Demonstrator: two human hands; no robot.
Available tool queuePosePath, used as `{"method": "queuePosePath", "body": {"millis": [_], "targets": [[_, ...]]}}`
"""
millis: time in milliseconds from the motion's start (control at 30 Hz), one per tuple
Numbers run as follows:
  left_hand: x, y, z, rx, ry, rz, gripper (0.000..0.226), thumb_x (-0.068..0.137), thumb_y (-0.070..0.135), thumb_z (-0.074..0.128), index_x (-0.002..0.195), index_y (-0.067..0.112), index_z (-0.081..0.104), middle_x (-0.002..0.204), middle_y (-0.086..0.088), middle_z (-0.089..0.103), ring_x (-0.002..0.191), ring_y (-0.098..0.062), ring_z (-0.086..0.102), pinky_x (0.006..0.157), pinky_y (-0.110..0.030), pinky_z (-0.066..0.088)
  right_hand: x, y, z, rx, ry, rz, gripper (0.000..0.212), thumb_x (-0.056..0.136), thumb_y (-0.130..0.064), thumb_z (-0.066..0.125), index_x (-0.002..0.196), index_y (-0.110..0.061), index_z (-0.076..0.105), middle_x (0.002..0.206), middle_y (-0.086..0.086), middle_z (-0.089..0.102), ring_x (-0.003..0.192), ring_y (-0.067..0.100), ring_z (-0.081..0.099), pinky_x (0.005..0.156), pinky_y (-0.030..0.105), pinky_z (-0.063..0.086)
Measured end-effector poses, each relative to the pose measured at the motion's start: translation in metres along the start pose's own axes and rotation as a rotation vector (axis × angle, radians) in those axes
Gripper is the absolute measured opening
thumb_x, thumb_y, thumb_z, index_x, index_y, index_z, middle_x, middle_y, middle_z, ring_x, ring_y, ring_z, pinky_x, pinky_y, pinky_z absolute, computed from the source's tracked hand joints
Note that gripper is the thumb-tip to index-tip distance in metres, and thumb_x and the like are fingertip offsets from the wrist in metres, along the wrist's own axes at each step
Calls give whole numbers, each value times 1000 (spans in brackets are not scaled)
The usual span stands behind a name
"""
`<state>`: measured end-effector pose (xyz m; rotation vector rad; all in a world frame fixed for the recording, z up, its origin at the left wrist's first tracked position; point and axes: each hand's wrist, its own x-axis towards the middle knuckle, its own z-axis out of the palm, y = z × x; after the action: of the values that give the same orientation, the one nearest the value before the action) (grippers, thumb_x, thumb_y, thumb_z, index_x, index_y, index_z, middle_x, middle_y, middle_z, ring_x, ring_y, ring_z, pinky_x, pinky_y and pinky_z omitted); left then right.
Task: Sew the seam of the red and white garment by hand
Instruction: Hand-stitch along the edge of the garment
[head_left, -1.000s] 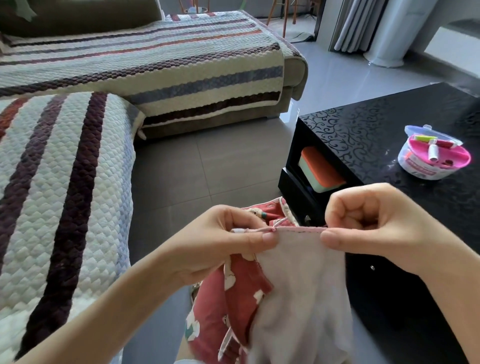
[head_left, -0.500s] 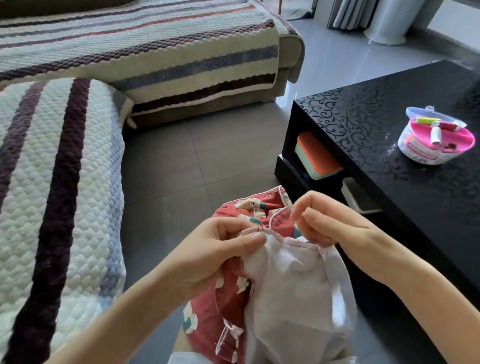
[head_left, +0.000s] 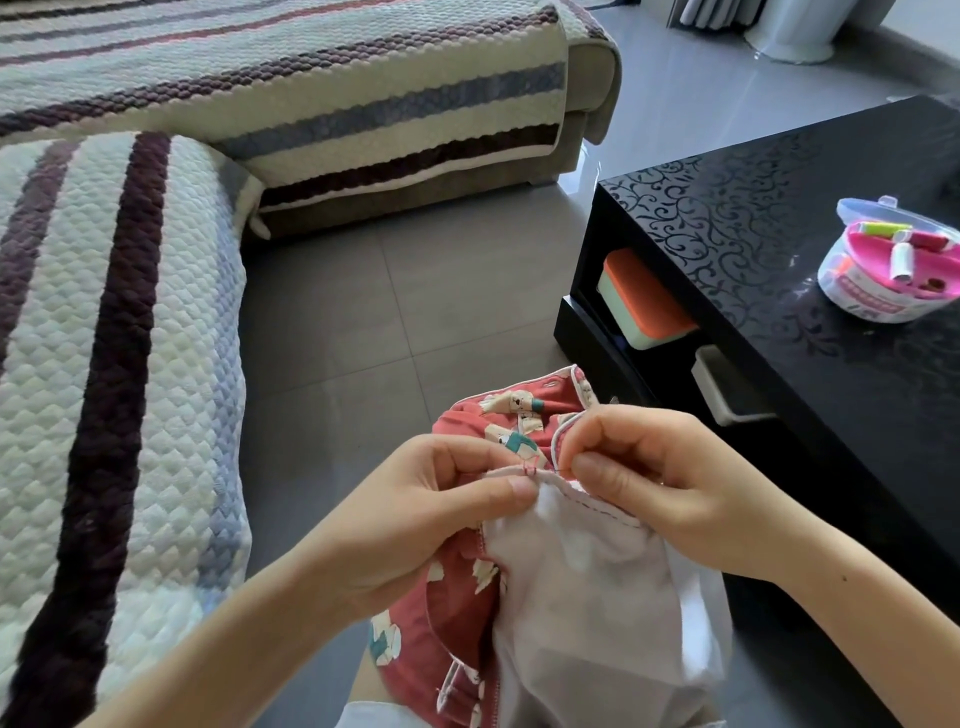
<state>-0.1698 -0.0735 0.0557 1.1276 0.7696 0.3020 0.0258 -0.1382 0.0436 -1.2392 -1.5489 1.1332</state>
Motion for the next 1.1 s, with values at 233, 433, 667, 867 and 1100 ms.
{"method": "queuePosePath", "body": {"millis": [233, 433, 667, 867, 1100], "targets": [[1, 2, 1, -46, -28, 11, 5, 70, 16, 72, 71, 12, 75, 65, -4, 64, 54, -10, 58, 50, -17, 47, 0, 1, 1, 20, -2, 6, 12, 85, -32, 54, 81, -25, 63, 80, 8, 63, 73, 30, 58, 66, 42, 48], [1, 0, 1, -5, -21, 12, 20, 64, 28, 78, 75, 12, 75, 72, -11, 61, 66, -26, 51, 60, -27, 40, 0, 2, 1, 59, -23, 0, 12, 86, -30, 54, 81, -24, 63, 80, 11, 61, 73, 32, 55, 66, 44, 46], [-2, 4, 4, -125, -107, -5, 5, 69, 12, 73, 72, 9, 75, 66, -3, 67, 57, -9, 61, 53, -16, 49, 1, 5, 4, 200, -53, 48, 9, 87, -13, 60, 81, -17, 65, 77, 1, 61, 73, 14, 54, 67, 23, 46], [-4, 9, 8, -171, -106, 11, 18, 74, 8, 60, 62, 12, 73, 58, 0, 64, 50, -6, 60, 48, -15, 47, 2, 5, 4, 282, -51, 70, 24, 83, -42, 68, 81, -18, 65, 75, 7, 56, 68, 24, 47, 61, 29, 42], [-4, 7, 6, -141, -100, 20, 5, 69, 16, 73, 69, 11, 75, 63, -3, 66, 55, -8, 62, 51, -16, 49, 0, 3, 6, 321, -41, 66, 12, 85, -27, 69, 81, -16, 66, 75, -2, 59, 71, 18, 50, 65, 22, 44]]}}
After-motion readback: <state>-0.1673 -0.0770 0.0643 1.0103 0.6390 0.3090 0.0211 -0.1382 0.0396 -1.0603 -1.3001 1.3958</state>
